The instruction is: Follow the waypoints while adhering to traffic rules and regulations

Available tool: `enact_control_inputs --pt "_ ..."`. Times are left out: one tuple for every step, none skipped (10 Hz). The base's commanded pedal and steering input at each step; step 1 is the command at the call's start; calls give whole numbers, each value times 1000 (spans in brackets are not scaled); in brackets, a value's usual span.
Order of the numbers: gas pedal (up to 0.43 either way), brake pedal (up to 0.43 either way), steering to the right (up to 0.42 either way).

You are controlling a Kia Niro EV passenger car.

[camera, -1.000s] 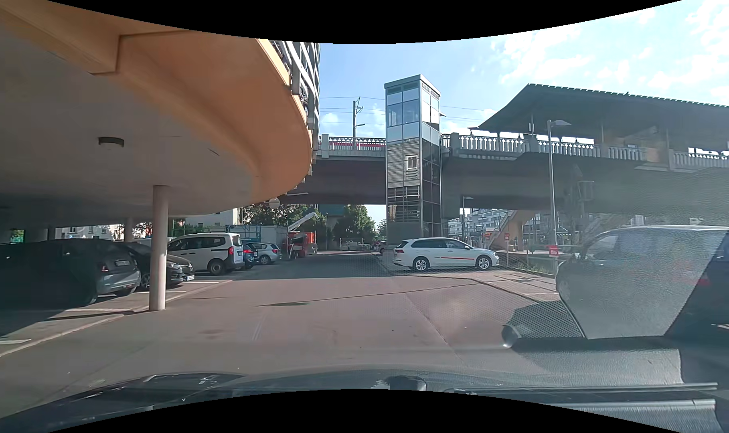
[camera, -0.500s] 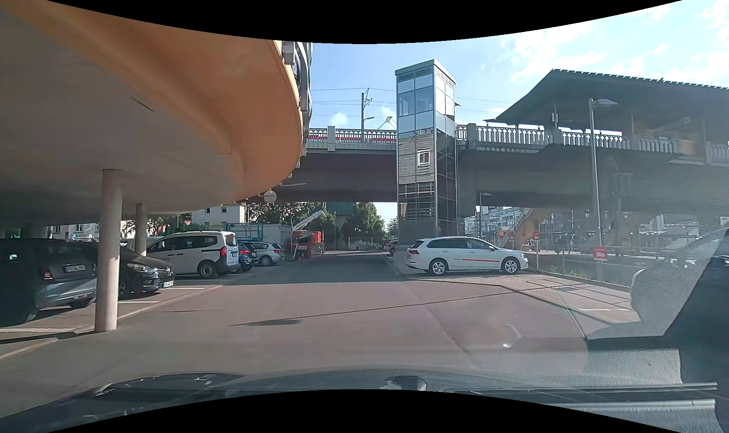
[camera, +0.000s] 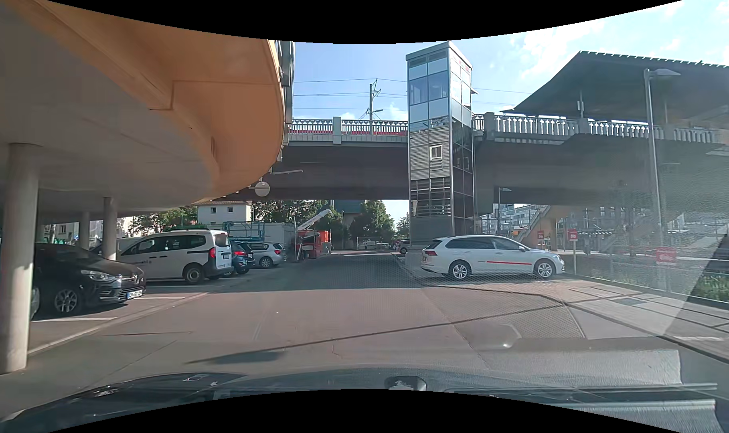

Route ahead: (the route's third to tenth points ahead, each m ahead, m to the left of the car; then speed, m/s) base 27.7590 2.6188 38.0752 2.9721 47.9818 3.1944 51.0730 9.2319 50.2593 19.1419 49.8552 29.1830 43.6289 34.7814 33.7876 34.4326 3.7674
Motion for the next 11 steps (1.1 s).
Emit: enact_control_inputs --pt "28 0 -55" --pt "28 0 -54" --pt "28 0 -54" --pt "28 0 -55" --pt "28 0 -55" --pt "28 0 -55" --pt "28 0 -53" --pt "28 0 -51" --pt "28 0 -47" --pt "28 0 -39" --pt "28 0 -26"
